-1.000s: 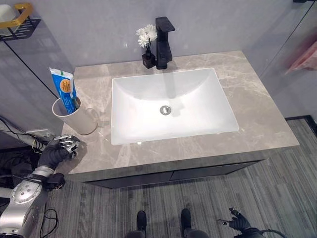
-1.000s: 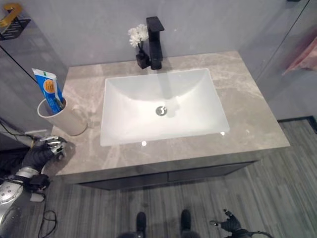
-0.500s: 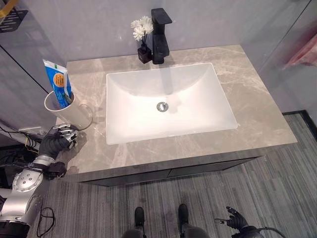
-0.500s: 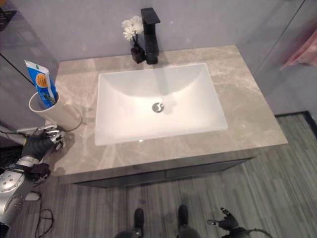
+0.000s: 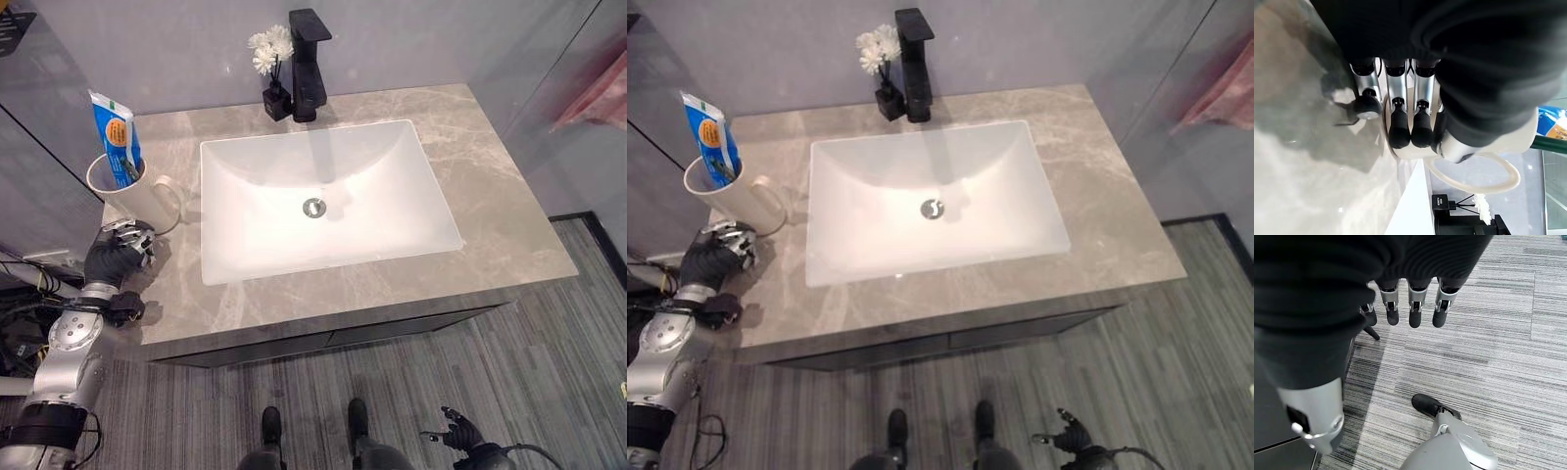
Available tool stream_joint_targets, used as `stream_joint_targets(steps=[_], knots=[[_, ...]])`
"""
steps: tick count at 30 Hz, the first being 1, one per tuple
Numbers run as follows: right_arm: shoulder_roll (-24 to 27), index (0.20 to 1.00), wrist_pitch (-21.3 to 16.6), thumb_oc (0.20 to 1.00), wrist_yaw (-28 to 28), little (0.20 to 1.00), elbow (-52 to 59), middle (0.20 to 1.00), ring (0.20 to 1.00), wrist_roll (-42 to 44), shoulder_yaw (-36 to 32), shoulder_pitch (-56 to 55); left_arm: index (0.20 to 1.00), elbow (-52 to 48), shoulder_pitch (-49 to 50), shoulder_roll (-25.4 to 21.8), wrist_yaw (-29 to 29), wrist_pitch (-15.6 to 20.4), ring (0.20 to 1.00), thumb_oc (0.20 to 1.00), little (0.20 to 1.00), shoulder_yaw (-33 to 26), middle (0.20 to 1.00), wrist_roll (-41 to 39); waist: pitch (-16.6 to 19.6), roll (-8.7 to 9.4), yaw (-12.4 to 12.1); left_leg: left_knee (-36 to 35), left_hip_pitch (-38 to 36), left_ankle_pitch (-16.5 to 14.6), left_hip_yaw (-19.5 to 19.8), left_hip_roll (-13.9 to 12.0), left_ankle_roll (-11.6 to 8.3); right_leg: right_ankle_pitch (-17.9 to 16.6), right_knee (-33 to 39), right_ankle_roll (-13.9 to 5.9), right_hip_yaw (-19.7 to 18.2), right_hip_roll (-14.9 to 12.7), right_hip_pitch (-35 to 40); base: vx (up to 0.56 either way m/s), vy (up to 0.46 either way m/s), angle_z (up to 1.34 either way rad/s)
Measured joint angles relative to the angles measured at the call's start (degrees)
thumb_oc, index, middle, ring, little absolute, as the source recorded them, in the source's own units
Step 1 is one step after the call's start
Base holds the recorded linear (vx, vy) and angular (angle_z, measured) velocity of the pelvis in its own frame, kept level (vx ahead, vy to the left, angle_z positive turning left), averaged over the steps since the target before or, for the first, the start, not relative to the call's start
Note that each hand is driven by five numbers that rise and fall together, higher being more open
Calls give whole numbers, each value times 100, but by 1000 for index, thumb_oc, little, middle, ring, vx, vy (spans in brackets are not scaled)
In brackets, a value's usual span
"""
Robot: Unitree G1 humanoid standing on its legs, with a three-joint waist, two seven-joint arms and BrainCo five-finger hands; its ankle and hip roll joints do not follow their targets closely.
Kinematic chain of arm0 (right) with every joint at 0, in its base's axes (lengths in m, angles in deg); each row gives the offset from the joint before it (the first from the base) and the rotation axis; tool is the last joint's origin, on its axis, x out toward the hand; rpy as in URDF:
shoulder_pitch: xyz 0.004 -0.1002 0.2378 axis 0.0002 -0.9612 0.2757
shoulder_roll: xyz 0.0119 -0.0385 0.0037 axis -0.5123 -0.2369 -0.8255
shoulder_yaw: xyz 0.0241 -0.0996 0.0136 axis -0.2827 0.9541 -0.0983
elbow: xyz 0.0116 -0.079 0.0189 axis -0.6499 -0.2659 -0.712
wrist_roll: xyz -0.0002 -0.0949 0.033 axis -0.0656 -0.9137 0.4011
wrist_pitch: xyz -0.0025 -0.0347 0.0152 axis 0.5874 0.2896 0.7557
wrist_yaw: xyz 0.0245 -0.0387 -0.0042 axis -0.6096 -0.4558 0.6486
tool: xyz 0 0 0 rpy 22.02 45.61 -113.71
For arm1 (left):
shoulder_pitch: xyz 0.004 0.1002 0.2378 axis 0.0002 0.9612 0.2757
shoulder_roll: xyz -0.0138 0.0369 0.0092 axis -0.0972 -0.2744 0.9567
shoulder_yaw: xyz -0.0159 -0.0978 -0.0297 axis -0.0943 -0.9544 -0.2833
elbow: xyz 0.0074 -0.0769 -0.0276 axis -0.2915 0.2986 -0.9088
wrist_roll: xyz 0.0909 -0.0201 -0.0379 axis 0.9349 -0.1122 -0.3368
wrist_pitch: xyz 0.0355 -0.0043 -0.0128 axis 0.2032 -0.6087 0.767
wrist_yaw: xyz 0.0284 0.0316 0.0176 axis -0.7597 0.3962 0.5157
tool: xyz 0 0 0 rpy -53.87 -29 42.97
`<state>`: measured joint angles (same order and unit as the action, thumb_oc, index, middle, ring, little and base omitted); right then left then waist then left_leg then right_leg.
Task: Put brush and paste in cup on sink, flatten towel.
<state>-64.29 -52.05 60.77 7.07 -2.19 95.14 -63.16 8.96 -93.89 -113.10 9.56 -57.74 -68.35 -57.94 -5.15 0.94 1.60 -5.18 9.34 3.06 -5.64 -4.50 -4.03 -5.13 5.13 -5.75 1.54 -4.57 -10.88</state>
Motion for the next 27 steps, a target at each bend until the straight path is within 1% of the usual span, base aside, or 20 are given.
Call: stream_joint_targets(steps=[2, 6, 9, 12, 14, 16, 20, 24, 27], knots=[[-3, 1000, 5, 1000, 2, 1000, 98, 1000, 1000, 0, 4, 12, 200, 248, -249, 12, 121, 37, 200, 200, 200, -2, 200, 50, 7, 73, 48, -1, -8, 1, -38, -6, 0, -12, 17, -3, -41, 2, -10, 5, -5, -8], [-8, 1000, 24, 1000, 31, 1000, 102, 1000, 1000, -40, 154, -7, 200, 453, -443, 24, 290, 69, 200, 200, 200, 4, 200, 59, 53, 155, 108, -2, -20, -1, -106, -7, -1, -23, 26, -2, -95, 3, -34, -2, -9, -8], [-10, 1000, 26, 1000, 50, 1000, 141, 1000, 1000, -48, 214, -7, 200, 476, -489, 48, 383, 62, 200, 200, 200, 9, 200, 62, 69, 180, 109, -2, -21, 0, -113, -9, 0, -33, 24, -2, -103, 6, -37, 0, -4, -1], [-22, 1000, 26, 1000, 110, 1000, 148, 1000, 1000, -48, 218, -25, 200, -19, -126, 44, 373, 45, 200, 200, 200, 4, 200, 275, 105, 236, 106, -1, -41, 0, -116, -11, 0, -35, -9, -3, -104, 7, -14, 48, -12, 0], [-53, 1000, 27, 1000, 112, 1000, 145, 1000, 1000, -99, 208, -37, 200, -501, 268, 94, 369, -56, 200, 200, 200, -77, 200, 279, 134, 274, 102, -4, -85, -1, -125, -18, 0, -35, -18, -3, -106, 9, 25, 88, -11, -2], [-108, 1000, 38, 1000, 137, 1000, 74, 1000, 1000, -109, 203, -64, 200, -1049, 839, 140, 204, -102, 200, 200, 200, -86, 200, 274, 179, 279, 91, -12, -199, -29, -144, -31, -7, -26, 19, -9, -117, 21, 123, 48, -1, -5], [-141, 1000, 40, 1000, 168, 1000, 73, 1000, 1000, -152, 204, -169, 200, -1152, 1070, 159, 29, -202, 200, 200, 200, -39, 200, 262, 299, 268, 26, -33, -238, -30, -129, -57, -19, 16, 27, 34, -105, 44, 177, 12, 0, 1], [-144, 1000, 42, 1000, 241, 1000, 60, 1000, 1000, -159, 206, -247, 200, -821, 976, 204, -5, -297, 200, 200, 200, -2, 200, 280, 463, 166, 46, -32, -218, -20, -130, -72, -32, 12, 27, 55, -110, 63, 146, 0, 0, 0], [-123, 1000, 47, 1000, 259, 1000, 77, 1000, 1000, -270, 321, -254, 200, -431, 520, 234, 92, -300, 200, 200, 200, 134, 200, 510, 529, 134, 53, -29, -92, 7, -130, -74, -60, -21, 27, 59, -115, 69, 15, -29, 7, -1]])
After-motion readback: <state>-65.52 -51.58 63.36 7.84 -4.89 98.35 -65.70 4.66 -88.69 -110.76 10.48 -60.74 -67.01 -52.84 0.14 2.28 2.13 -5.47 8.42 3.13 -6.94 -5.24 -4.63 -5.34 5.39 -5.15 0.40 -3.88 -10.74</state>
